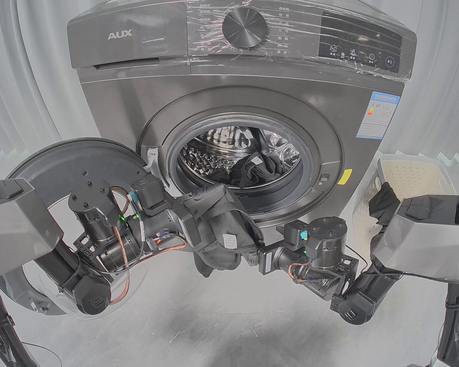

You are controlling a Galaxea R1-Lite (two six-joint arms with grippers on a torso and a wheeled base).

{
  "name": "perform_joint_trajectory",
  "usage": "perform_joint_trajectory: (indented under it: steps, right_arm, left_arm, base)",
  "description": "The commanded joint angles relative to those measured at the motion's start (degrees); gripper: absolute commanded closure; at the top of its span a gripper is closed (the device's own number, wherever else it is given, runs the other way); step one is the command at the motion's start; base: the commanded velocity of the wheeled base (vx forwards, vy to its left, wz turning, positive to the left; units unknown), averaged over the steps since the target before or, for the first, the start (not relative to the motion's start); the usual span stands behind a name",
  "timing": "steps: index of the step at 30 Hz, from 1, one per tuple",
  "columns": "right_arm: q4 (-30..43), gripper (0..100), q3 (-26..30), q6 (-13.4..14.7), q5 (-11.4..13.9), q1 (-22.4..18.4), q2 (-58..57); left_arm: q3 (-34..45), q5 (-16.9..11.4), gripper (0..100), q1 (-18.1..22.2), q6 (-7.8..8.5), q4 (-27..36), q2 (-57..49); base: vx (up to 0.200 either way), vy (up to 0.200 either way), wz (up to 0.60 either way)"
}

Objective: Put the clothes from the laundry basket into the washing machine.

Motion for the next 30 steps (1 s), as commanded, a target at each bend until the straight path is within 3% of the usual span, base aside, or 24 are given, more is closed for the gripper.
perform_joint_trajectory:
  steps: [1, 4, 5, 16, 26, 27, 30]
  right_arm:
    - [-0.46, 0, -0.75, -0.03, -0.04, -0.08, 0.90]
    - [-1.95, 0, -0.66, -0.03, -0.04, -0.08, 0.90]
    - [-2.04, 100, -0.66, -0.03, 0.05, -0.08, 0.90]
    - [-4.94, 100, -0.49, -0.03, 0.05, 1.59, -0.34]
    - [-4.85, 100, 4.26, 0.06, 0.05, 2.03, -6.84]
    - [-4.85, 100, 4.44, 0.06, 0.05, 2.29, -7.28]
    - [-4.77, 100, 5.75, 0.06, 0.05, 3.35, -10.35]
  left_arm:
    - [-0.01, -0.01, 100, 0.01, 0.01, -0.01, -0.02]
    - [-0.01, -0.01, 100, 0.10, 0.01, -0.01, 0.07]
    - [-0.01, -0.01, 100, 0.10, 0.01, -0.01, 0.07]
    - [0.08, -0.01, 100, 0.27, 0.01, -0.01, 0.77]
    - [0.08, -0.01, 100, 1.59, -0.43, -0.01, 2.27]
    - [0.08, -0.01, 0, 1.68, -0.34, -0.01, 2.44]
    - [0.26, 0.17, 0, 1.68, -0.52, -0.01, 3.76]
  base:
    - [0.000, 0.000, 0.00]
    - [0.000, 0.000, 0.00]
    - [0.000, 0.000, 0.00]
    - [0.000, 0.000, 0.00]
    - [0.000, 0.000, 0.00]
    - [0.000, 0.000, 0.00]
    - [0.000, 0.000, 0.00]
